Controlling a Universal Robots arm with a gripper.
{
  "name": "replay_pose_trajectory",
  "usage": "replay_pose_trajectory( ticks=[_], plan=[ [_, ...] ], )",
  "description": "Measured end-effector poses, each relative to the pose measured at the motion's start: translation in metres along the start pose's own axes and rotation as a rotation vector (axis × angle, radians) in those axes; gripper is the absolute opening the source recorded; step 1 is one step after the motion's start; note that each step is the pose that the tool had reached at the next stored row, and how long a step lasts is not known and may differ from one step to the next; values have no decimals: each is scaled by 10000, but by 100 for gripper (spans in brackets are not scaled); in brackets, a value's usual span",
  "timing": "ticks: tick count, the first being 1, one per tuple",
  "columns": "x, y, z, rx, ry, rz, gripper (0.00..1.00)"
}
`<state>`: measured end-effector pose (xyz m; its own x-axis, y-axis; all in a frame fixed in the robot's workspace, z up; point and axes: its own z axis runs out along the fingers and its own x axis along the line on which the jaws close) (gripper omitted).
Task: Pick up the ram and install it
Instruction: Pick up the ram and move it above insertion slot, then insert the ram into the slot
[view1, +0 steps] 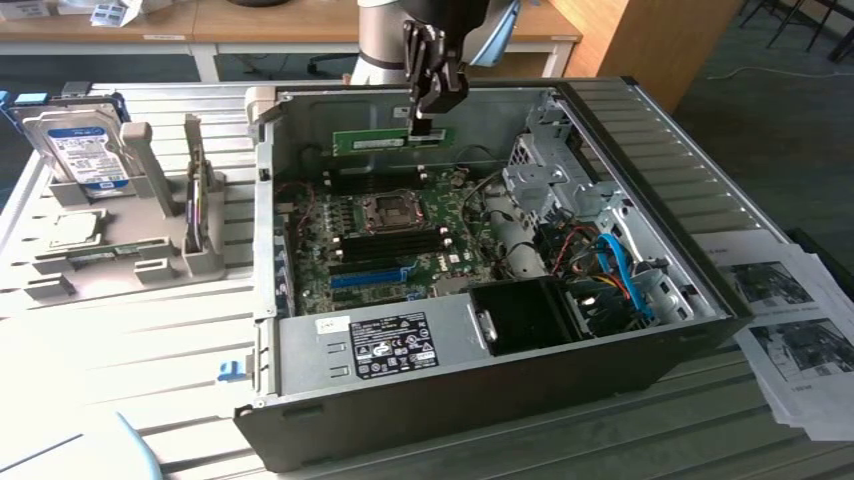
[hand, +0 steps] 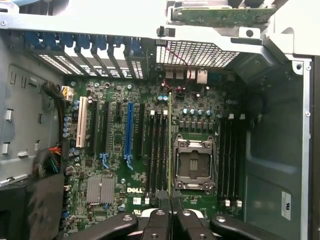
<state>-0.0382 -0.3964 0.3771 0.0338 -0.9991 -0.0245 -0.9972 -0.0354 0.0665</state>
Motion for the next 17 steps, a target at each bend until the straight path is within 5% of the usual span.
replay_pose_trajectory(
  ticks=[8,17],
  plan=[
    [5,-12,178,4,2,0,11],
    [5,-12,179,4,0,-1,11]
  ],
)
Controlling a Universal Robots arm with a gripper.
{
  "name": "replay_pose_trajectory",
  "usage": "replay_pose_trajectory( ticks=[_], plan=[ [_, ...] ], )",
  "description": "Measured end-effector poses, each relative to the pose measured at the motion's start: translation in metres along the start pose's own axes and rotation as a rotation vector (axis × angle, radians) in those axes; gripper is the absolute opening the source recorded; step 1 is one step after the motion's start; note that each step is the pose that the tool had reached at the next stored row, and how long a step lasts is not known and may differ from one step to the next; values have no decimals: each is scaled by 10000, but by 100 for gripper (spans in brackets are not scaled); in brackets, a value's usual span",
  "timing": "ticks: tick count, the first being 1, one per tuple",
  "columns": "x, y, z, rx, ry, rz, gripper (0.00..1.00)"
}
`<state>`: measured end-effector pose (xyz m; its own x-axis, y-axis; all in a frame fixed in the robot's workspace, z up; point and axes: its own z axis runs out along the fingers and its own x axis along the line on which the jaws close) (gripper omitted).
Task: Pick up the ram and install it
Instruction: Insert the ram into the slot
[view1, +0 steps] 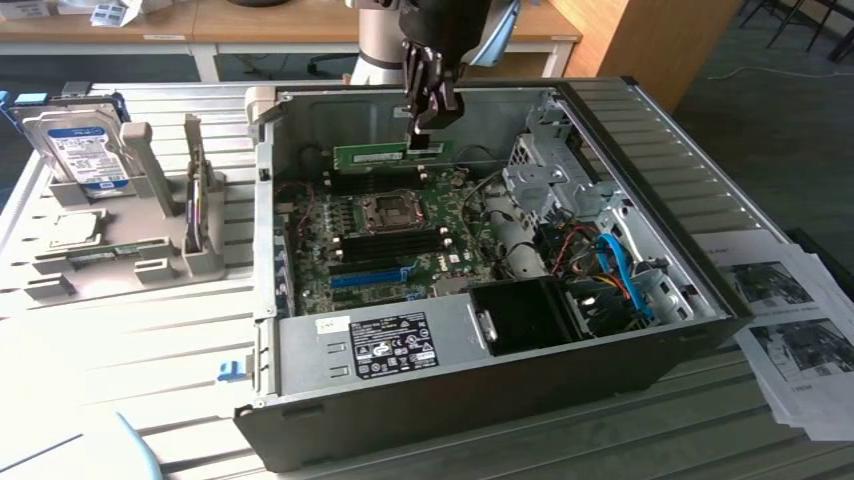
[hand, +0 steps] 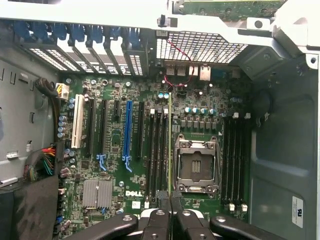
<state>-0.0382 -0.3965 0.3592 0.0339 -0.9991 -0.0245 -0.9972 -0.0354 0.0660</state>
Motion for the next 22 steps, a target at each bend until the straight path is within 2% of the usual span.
replay_pose_trajectory(
  ticks=[22],
  plan=[
    [105,3,14,0,0,3,11]
  ],
)
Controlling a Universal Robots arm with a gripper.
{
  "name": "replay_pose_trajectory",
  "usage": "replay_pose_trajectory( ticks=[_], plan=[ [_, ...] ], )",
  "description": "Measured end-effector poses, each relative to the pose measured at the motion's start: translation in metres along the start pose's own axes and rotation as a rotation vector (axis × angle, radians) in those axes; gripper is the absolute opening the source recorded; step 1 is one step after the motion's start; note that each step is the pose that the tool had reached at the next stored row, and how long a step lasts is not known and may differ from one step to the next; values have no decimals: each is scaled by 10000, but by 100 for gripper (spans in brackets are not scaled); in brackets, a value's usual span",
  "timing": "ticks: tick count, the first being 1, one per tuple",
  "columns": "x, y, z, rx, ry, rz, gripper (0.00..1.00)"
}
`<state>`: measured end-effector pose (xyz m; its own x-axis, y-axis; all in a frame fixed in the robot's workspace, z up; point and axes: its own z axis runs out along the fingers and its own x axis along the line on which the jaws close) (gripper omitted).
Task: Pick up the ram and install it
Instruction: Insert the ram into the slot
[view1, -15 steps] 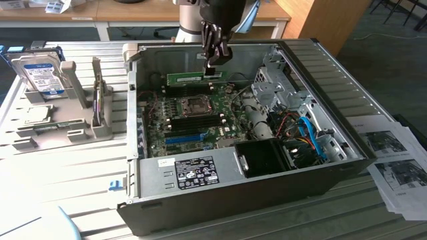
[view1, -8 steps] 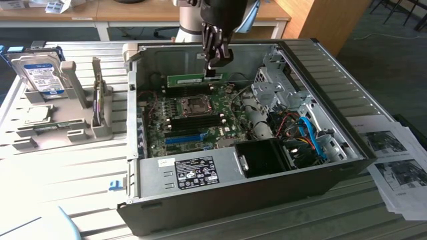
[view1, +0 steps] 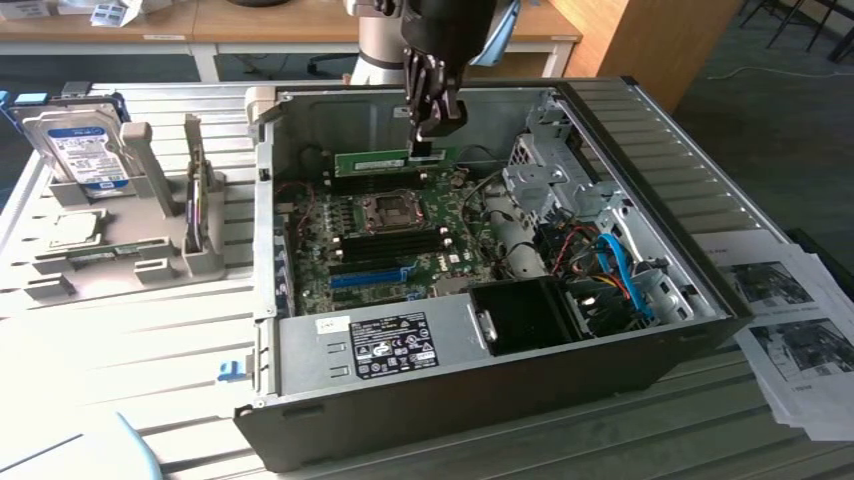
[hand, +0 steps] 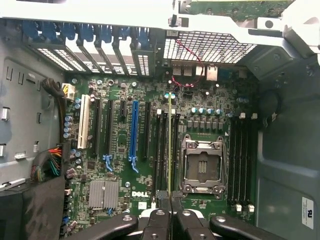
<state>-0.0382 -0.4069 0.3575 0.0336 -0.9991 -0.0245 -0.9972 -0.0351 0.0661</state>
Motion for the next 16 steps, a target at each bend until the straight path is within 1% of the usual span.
replay_pose_trajectory(
  ticks=[5,16],
  plan=[
    [1,-2,31,0,0,0,11],
    [5,-12,178,0,-1,0,11]
  ],
)
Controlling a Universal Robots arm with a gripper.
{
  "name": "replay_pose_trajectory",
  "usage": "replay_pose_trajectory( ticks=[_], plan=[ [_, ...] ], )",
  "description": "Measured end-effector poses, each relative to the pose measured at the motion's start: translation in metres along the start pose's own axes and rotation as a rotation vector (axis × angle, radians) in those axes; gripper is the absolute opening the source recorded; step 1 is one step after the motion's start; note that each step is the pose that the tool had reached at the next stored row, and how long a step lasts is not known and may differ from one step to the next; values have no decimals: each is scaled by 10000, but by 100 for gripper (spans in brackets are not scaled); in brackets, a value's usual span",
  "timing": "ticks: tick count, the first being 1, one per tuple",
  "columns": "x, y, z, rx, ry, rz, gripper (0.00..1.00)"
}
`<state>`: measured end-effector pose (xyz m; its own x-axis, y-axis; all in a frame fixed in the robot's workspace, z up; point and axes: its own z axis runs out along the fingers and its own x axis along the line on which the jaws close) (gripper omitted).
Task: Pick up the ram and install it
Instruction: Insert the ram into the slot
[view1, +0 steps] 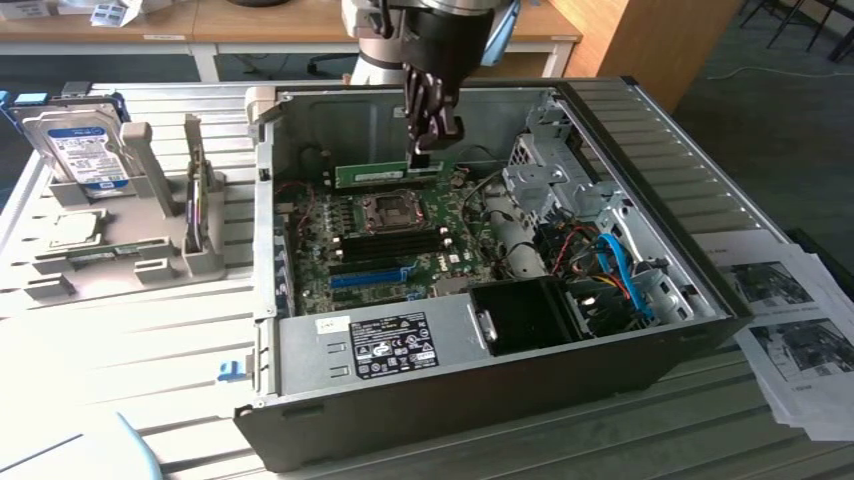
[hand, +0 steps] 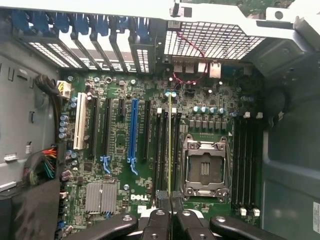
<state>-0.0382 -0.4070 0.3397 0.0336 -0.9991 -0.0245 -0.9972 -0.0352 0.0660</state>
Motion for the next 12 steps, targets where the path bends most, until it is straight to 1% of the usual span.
replay_pose_trajectory(
  ticks=[12],
  plan=[
    [4,-10,157,1,0,0,11]
  ],
)
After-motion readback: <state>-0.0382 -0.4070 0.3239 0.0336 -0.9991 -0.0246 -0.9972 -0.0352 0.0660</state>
